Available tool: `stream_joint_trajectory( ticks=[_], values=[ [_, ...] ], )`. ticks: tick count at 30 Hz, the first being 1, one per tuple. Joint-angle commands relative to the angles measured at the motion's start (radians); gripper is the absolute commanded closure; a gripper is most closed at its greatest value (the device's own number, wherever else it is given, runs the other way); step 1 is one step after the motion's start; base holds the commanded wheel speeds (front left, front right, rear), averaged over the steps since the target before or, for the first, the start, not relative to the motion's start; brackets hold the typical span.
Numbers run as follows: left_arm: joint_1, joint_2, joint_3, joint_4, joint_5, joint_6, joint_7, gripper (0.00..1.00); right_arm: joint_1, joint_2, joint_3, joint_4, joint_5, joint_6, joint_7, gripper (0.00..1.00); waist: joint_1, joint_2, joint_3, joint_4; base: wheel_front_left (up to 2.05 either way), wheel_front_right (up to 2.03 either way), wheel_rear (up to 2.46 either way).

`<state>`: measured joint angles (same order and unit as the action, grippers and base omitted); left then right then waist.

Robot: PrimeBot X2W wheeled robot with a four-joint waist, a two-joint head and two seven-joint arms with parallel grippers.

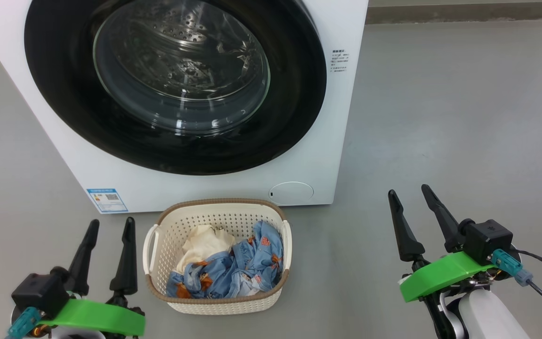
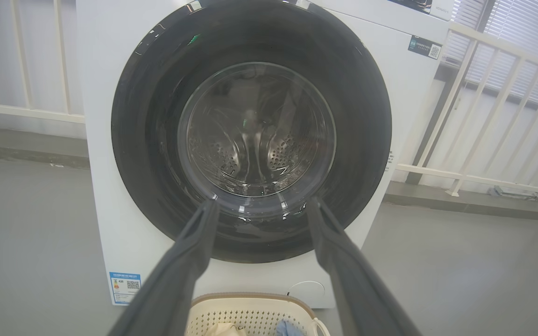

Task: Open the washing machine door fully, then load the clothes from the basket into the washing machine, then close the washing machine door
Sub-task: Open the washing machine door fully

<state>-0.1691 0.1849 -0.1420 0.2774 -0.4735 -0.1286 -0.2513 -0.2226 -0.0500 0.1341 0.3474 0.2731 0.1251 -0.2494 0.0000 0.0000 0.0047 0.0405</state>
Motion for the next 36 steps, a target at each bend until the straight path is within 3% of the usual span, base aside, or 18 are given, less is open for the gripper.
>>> stream_joint_trajectory(
  ticks=[1, 35, 36],
  values=[
    [-0.037, 0.019, 0.037, -0.024, -0.004, -0.002, -0.01, 0.0, -0.04, 0.0, 0.022, -0.021, 0.004, 0.006, -0.012, 0.0, 0.0, 0.0, 0.001, 0.001, 0.0, 0.0, 0.0],
    [-0.036, -0.002, 0.067, -0.026, 0.009, -0.002, -0.01, 0.0, -0.069, 0.0, 0.004, -0.007, 0.016, 0.006, -0.012, 0.0, 0.0, 0.0, 0.034, 0.022, 0.0, 0.0, 0.0],
    [-0.036, -0.002, 0.066, -0.029, 0.009, -0.002, -0.01, 0.0, -0.074, -0.001, 0.004, -0.005, 0.016, 0.006, -0.012, 0.16, 0.0, 0.0, 0.035, 0.023, 0.0, 0.0, 0.0]
  ],
)
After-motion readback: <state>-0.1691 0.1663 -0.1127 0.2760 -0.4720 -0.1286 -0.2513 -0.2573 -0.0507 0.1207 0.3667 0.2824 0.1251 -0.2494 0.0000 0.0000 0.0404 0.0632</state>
